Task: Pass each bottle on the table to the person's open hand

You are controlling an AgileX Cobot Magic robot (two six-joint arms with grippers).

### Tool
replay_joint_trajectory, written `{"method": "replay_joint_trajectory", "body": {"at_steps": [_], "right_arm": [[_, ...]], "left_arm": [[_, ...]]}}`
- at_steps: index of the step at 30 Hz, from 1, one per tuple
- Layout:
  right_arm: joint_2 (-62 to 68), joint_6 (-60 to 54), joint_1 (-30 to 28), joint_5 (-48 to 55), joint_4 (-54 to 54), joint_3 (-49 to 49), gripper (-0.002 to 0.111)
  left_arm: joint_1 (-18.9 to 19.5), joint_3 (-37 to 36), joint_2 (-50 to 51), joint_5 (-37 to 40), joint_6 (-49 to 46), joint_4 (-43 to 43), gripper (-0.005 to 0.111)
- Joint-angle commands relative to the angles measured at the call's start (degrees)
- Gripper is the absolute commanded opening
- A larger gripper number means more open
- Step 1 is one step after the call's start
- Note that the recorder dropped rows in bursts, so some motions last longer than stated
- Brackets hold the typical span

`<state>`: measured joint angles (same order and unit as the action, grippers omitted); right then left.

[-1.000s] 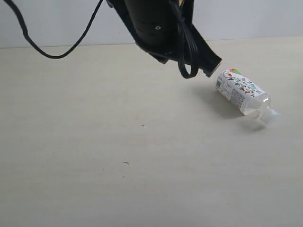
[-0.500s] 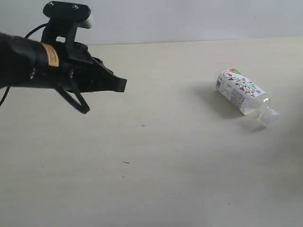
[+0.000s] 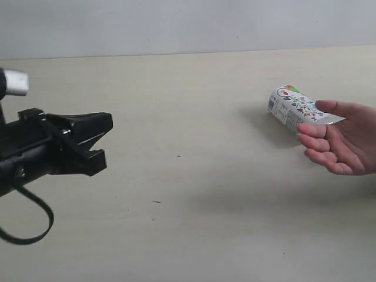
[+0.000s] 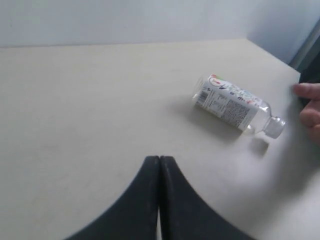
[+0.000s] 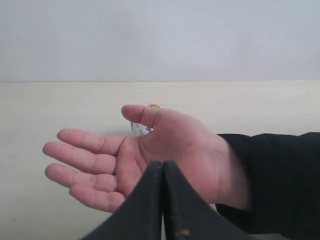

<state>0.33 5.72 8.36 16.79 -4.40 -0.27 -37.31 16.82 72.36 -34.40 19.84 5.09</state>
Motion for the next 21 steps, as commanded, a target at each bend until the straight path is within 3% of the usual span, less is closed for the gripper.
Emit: {"method": "replay_joint_trajectory", "body": {"at_steps": [1,7,21], "right_arm": [[-0.3,0.0,0.0,-0.5,-0.1,0.3,0.000],[-0.3,0.0,0.0,-0.5,-0.1,0.3,0.000],[-0.3,0.0,0.0,-0.5,-0.1,0.3,0.000]], "left_arm": [[0.1,-4.6,-5.2,-4.1,0.1,0.1,0.000],[0.1,-6.2,-7.9,2.0,-0.7,0.3,0.000],[0.1,-6.2,-7.9,2.2,-0.7,0.3,0.000]]}}
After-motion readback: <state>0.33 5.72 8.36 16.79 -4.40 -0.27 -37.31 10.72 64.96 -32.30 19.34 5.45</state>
